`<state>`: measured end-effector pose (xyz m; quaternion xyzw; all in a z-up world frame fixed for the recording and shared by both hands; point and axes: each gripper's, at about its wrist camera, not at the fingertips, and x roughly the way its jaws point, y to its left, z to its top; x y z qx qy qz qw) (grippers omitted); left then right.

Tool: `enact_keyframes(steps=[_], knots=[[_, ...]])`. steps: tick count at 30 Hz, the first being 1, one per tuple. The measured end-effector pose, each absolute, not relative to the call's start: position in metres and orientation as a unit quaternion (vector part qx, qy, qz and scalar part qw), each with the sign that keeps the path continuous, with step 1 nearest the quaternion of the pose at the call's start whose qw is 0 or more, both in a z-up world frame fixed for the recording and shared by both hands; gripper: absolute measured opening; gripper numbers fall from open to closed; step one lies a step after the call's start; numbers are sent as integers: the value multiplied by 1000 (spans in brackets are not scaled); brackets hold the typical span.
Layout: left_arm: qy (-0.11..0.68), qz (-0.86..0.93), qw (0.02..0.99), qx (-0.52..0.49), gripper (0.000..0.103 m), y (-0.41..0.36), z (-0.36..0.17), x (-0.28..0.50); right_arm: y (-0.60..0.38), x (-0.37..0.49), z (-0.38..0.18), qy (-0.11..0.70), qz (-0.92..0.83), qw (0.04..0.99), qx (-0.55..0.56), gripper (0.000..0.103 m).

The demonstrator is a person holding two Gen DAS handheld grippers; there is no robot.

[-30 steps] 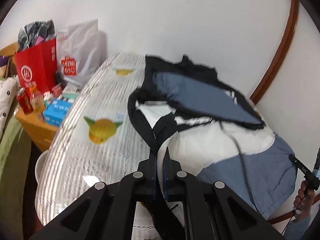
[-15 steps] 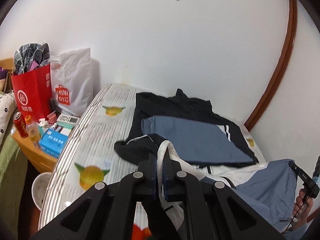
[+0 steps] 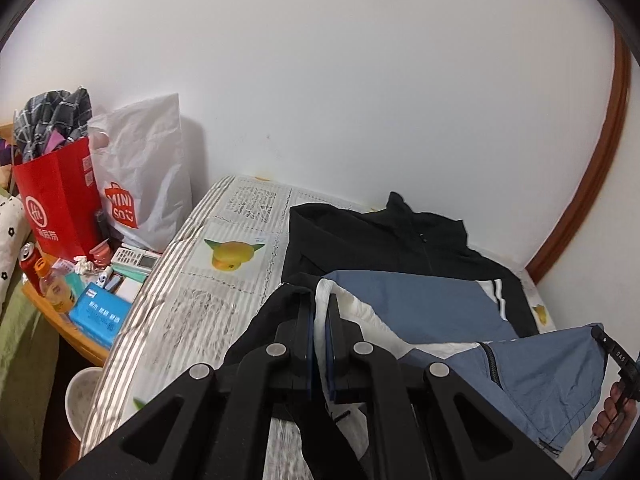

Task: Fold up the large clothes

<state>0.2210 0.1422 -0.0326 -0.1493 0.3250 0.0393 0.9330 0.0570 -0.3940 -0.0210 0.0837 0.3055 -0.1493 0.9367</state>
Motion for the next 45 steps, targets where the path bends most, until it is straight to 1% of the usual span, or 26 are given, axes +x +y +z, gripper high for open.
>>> enact_keyframes(steps=[9,18,21,23,24,25,26,27,28,29,31,34,37,41,45], knots=[[361,64,921,-132,5,145,-67,275,-406,105,-55,333,-166,926,65,7],[396,77,908,-115,6,140,-95,301,-426,136,-102,377,-193,904,65,9],[402,77,905,-113,9,139,-99,304,-428,141,-112,400,-204,891,64,11],[405,73,905,-108,14,136,-98,303,-426,140,-112,406,-205,889,59,22],[406,71,905,-106,22,136,-97,303,-424,137,-109,411,-202,887,55,26],[407,65,905,-106,31,134,-95,302,-423,134,-107,414,-200,887,54,38],[406,51,906,-109,37,132,-92,299,-420,129,-102,412,-197,888,51,49],[402,39,908,-112,47,131,-88,297,-417,122,-97,405,-197,892,45,53],[394,21,912,-114,56,128,-81,291,-414,115,-91,397,-200,895,38,56],[388,9,914,-116,58,126,-76,286,-411,107,-85,389,-202,898,30,57],[377,-9,919,-117,58,123,-64,276,-408,94,-74,381,-200,902,29,58],[366,-9,923,-118,58,124,-52,264,-410,72,-62,373,-203,904,39,58],[354,-3,928,-118,61,131,-41,248,-415,54,-58,373,-213,902,46,58],[357,17,927,-112,61,140,-41,233,-421,37,-62,382,-224,895,54,58],[374,42,921,-103,61,152,-55,220,-428,24,-76,398,-236,885,60,58]])
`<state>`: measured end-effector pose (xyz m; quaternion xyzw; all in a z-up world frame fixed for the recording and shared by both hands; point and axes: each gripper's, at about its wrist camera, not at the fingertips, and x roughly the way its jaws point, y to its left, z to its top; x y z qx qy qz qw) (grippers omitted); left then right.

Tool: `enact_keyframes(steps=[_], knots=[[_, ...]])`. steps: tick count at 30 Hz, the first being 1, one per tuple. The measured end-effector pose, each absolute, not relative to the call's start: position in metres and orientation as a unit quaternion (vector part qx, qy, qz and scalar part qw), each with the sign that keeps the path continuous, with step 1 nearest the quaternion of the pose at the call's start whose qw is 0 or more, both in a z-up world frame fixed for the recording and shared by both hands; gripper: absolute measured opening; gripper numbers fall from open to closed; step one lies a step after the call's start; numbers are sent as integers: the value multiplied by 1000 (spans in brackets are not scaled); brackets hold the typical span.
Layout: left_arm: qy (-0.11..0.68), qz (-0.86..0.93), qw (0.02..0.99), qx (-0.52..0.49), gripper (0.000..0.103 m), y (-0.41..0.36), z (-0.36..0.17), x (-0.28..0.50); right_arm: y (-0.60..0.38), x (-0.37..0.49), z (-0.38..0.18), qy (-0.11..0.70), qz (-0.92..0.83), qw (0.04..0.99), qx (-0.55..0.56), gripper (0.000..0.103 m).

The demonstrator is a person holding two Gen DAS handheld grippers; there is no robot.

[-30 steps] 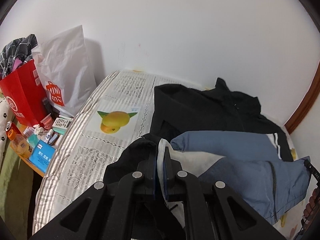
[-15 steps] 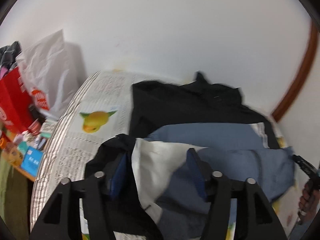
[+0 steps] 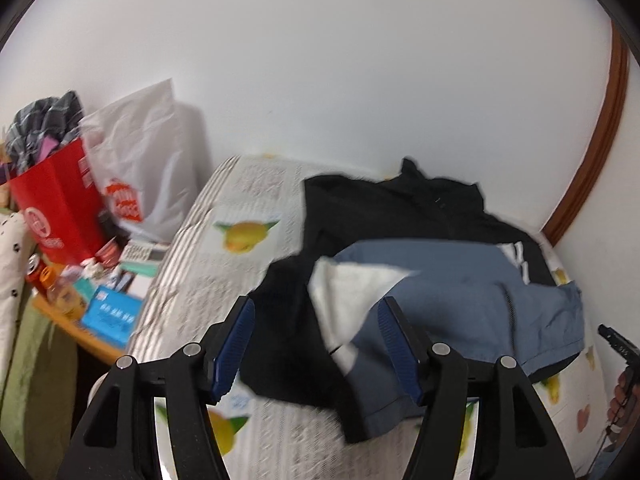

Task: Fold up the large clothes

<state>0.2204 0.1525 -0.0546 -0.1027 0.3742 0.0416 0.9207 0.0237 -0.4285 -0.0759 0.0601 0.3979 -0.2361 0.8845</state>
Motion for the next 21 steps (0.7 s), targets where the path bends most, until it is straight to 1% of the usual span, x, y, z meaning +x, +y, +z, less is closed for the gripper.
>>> enact_keyframes(steps=[11,17,21], knots=[[428,66,897,-91,60,169,-113,209,-449,28,-120,431,-237,867,88,55],[439,60,892,-87,54,171,-130,222,-461,38,-127,426,-229,868,113,55],[448,53,888,-95,46,171,-142,231,-464,49,-137,433,-225,865,119,54]])
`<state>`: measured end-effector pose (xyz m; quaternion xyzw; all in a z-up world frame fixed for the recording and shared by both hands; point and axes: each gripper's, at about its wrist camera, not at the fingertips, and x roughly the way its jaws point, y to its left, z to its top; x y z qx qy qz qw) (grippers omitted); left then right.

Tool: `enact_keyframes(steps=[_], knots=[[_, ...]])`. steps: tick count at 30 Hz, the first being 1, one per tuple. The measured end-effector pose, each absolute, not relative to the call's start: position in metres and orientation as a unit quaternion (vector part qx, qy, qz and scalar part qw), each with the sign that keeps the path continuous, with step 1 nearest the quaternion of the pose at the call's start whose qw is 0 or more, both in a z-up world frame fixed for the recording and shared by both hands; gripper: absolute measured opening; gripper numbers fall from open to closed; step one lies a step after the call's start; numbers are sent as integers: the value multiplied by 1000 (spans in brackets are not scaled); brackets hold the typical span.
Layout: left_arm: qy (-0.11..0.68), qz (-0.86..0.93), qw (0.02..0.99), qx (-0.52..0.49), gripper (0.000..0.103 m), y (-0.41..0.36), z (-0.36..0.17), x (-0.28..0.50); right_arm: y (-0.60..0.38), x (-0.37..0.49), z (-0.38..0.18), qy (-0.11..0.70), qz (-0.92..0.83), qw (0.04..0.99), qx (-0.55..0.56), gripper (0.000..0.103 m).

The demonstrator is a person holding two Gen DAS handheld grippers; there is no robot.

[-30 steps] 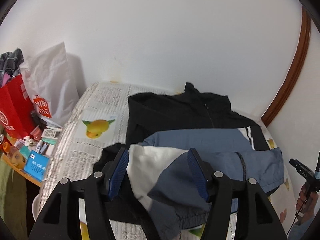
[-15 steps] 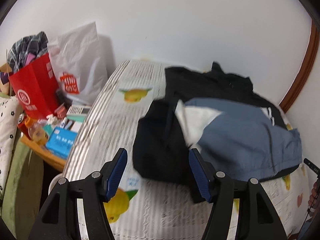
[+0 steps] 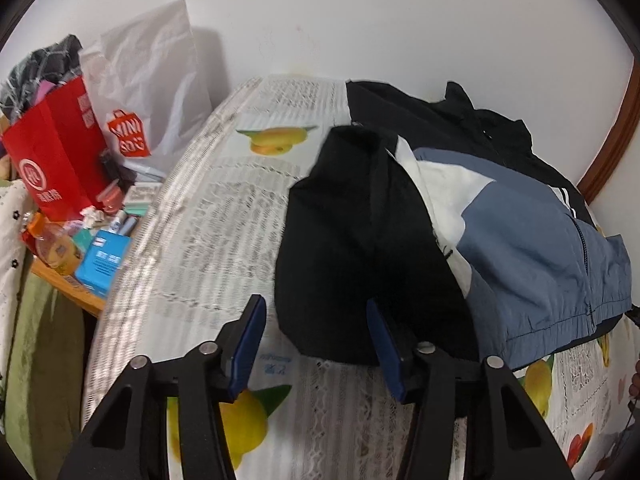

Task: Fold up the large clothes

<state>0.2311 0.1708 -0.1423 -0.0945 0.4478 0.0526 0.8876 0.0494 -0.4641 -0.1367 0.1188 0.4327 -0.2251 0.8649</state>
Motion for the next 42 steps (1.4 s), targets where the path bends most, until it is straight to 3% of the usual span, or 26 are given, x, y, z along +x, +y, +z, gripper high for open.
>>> enact_keyframes(steps=[3,7,11,16,42], knots=[[448,52,887,-97,41,168,-148,235,-464,59,-145,440,-218,863,118,48],[443,51,890,-91,23,161,-148,233,-467,65,-148,438,-198,865,144,28],[446,46,888,-100,16,161,-148,231,-462,71,-144,443,-196,865,135,8],[439,41,892,-97,11,160,-140,219,-450,68,-135,444,-196,867,115,5],[462,44,879,-110,13,149,-129,114,-416,-3,-118,435,-202,873,87,6]])
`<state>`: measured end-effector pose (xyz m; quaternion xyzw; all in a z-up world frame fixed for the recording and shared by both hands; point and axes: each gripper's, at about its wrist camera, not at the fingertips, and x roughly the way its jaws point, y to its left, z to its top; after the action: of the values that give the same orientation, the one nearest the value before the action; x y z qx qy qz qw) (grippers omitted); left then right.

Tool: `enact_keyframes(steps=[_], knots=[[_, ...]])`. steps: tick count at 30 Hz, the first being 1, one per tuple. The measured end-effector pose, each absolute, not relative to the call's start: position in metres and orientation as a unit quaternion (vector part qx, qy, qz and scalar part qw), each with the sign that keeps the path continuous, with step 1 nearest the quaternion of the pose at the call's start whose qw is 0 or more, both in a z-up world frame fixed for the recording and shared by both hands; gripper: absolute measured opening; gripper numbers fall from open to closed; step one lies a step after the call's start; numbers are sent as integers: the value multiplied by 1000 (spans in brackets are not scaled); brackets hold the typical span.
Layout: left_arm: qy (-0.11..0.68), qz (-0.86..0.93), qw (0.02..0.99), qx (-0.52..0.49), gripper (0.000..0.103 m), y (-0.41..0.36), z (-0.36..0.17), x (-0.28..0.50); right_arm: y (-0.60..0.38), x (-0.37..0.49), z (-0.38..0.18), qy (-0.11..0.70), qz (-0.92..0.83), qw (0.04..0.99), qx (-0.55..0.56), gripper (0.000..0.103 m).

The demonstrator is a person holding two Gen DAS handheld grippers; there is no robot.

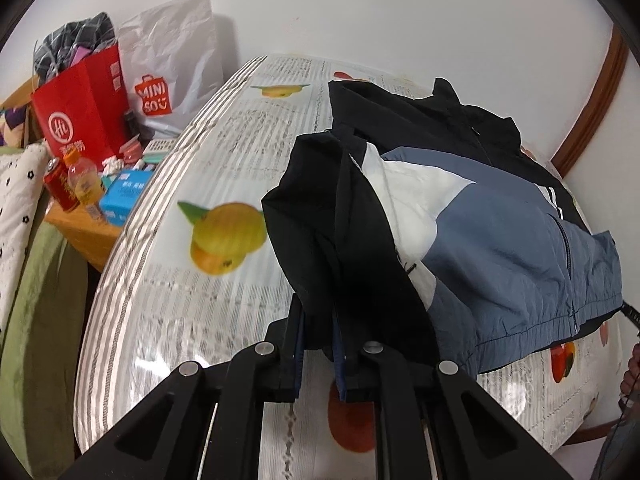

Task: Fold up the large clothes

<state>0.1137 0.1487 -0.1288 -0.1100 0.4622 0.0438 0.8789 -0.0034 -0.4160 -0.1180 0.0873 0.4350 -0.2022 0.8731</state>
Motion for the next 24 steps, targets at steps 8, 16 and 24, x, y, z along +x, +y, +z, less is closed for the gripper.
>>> enact_keyframes(steps=[8,16,24], knots=[[459,52,878,-126,23,155,-121,105,-417,-4,-104,424,-214,876,85,15],[418,51,897,-131,51,159,-97,94,-394,-5,-72,388,-219,894,55,45],[396,39,909,-126,54,148,-81,91,-372,2,-58,380,-212,899,42,52]])
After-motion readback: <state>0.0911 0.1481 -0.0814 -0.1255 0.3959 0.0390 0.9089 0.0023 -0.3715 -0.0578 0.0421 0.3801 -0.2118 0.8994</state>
